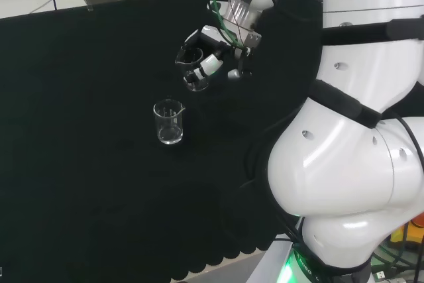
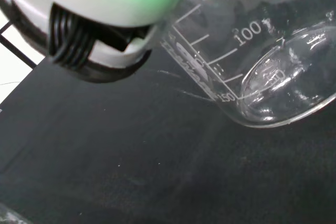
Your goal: Place the beaker back on the table.
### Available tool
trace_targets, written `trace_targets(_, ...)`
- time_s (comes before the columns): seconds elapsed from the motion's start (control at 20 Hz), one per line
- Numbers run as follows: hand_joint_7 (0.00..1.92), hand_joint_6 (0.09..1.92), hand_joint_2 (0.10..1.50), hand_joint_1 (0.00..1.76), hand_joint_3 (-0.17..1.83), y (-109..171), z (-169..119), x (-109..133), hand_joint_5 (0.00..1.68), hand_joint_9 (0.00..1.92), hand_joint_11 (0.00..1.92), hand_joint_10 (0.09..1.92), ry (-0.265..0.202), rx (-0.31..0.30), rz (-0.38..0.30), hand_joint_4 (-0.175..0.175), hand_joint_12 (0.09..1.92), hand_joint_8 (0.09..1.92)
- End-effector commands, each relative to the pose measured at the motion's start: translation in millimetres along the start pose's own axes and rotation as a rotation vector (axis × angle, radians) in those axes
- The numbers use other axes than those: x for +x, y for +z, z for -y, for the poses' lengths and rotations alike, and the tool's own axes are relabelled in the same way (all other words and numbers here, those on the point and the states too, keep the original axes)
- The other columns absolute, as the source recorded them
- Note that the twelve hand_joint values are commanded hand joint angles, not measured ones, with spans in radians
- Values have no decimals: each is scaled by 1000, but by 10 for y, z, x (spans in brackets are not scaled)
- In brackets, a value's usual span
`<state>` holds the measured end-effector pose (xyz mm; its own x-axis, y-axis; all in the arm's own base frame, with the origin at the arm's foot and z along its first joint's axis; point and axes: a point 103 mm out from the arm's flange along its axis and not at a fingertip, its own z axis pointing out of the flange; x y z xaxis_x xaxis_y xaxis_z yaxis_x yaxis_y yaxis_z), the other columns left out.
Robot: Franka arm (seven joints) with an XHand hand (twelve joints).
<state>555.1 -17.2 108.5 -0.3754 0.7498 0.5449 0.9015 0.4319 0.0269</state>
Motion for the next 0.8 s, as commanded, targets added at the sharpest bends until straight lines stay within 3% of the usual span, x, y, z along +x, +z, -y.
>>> trace_targets(0.05, 1235, 809, 673, 1303, 671, 44, -6, -67, 1181, 1571, 1368, 510, 12, -14, -14, -175, 642, 790)
trace_targets(0.8, 1238, 802, 675, 1303, 665, 226, -10, -279, 1185, 1568, 1367, 505, 27, -31, -56, -175, 654, 782)
